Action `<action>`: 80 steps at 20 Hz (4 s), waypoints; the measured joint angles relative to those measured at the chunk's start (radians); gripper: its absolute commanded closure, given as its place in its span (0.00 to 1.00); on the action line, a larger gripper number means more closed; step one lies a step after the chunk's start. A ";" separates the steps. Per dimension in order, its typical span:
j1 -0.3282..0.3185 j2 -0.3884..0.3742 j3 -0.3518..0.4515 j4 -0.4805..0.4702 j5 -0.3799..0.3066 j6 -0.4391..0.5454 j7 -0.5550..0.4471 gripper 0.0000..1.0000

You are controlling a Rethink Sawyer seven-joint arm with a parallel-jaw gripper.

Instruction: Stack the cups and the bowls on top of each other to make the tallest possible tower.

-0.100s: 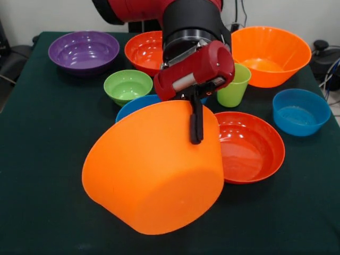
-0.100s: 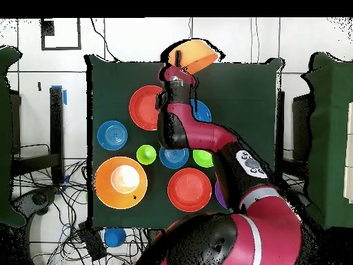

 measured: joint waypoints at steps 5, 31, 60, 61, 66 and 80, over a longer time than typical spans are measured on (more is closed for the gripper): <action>-0.009 0.040 0.000 0.014 0.000 -0.071 0.000 1.00; -0.046 0.114 0.026 0.020 -0.117 -0.192 0.023 1.00; -0.054 0.075 0.038 0.093 -0.141 -0.368 0.076 1.00; -0.054 0.079 0.038 0.093 -0.144 -0.373 0.076 1.00; -0.054 0.105 0.038 0.093 -0.169 -0.397 0.076 1.00; -0.054 0.179 0.038 0.083 -0.234 -0.440 0.076 0.00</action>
